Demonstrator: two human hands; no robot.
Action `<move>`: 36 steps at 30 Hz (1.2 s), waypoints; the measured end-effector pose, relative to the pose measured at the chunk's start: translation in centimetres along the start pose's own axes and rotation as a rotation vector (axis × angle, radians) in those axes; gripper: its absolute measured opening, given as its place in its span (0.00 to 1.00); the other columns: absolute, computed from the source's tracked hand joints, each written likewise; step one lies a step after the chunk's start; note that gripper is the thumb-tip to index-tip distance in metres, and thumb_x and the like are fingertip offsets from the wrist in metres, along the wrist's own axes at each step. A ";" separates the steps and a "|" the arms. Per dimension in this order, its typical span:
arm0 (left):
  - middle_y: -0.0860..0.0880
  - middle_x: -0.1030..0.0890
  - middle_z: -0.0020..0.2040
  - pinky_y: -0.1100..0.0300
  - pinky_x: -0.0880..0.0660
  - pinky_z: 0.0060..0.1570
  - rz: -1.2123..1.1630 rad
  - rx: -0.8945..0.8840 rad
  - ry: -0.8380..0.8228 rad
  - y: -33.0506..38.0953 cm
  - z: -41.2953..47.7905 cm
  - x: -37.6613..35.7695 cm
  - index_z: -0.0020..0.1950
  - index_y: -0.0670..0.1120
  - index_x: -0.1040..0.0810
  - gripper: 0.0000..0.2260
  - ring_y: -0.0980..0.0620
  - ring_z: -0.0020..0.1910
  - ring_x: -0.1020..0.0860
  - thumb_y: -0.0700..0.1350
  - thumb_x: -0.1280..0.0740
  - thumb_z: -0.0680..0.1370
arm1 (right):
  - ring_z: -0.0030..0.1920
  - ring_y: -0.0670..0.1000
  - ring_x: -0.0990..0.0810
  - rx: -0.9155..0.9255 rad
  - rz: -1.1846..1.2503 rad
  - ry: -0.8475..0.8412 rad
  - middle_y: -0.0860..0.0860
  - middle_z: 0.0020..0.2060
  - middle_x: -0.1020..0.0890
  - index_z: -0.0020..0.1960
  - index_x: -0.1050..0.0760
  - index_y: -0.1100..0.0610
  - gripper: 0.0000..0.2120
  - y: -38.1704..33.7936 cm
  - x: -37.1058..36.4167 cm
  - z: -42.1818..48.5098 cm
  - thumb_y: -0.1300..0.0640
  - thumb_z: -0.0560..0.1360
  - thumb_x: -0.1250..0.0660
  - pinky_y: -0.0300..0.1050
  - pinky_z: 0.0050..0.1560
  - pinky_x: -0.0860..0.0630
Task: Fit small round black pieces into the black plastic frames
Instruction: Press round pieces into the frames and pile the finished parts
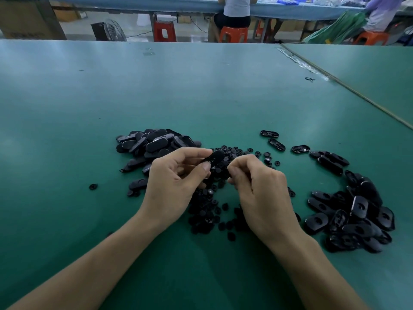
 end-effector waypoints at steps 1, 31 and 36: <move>0.50 0.14 0.42 0.62 0.19 0.38 -0.013 0.007 -0.002 0.0 0.0 0.0 0.51 0.52 0.15 0.14 0.52 0.40 0.15 0.33 0.29 0.77 | 0.39 0.45 0.19 0.005 0.061 0.038 0.44 0.36 0.18 0.47 0.22 0.52 0.05 -0.2 0.2 0.0 0.58 0.81 0.34 0.42 0.40 0.23; 0.48 0.13 0.44 0.53 0.16 0.43 0.047 0.040 -0.092 0.1 -0.3 -0.3 0.50 0.52 0.15 0.12 0.46 0.43 0.14 0.36 0.25 0.73 | 0.42 0.36 0.17 -0.055 0.191 0.124 0.37 0.40 0.15 0.50 0.14 0.50 0.07 -0.1 0.5 -0.1 0.59 0.74 0.25 0.27 0.44 0.25; 0.48 0.13 0.43 0.50 0.16 0.44 0.051 0.059 -0.082 0.0 -0.3 -0.3 0.49 0.52 0.15 0.10 0.46 0.43 0.14 0.41 0.25 0.71 | 0.43 0.38 0.18 -0.036 0.156 0.131 0.41 0.41 0.15 0.50 0.14 0.50 0.07 -0.3 0.5 -0.1 0.59 0.76 0.27 0.27 0.45 0.26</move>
Point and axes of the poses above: each hand's wrist, its own z-axis towards the middle knuckle, its own x-axis out of the back of the hand, y = z × x, the point moved 4 cm from there along z, towards the middle knuckle
